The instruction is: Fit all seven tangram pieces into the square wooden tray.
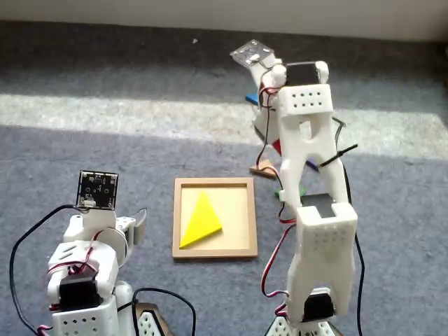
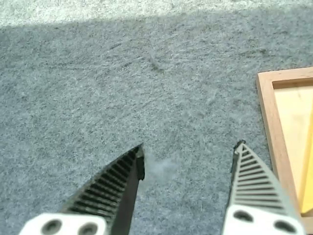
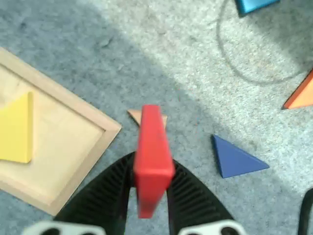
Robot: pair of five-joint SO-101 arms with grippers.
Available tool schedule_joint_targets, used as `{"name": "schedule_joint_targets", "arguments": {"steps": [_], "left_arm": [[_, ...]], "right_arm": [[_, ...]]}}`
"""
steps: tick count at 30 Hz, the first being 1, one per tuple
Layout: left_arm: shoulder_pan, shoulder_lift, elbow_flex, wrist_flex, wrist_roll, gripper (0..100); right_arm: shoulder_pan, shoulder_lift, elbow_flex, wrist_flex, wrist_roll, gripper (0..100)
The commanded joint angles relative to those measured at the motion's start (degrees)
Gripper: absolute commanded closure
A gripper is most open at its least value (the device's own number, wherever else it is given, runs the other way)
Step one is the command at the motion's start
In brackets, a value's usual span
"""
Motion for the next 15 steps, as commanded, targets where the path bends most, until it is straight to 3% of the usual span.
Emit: {"name": "schedule_joint_targets", "arguments": {"steps": [1,7,15], "left_arm": [[-0.57,-0.57,-0.31,-1.14,0.53,71],[-0.57,-0.57,-0.31,-0.97,0.53,71],[-0.57,-0.57,-0.31,-0.79,0.44,71]], "right_arm": [[-4.70,-17.45,15.34,-0.04,0.62,99.1],[-11.03,-35.47,39.43,-7.25,1.14,99.1],[-19.82,-57.10,73.71,-26.33,1.41,99.1]]}}
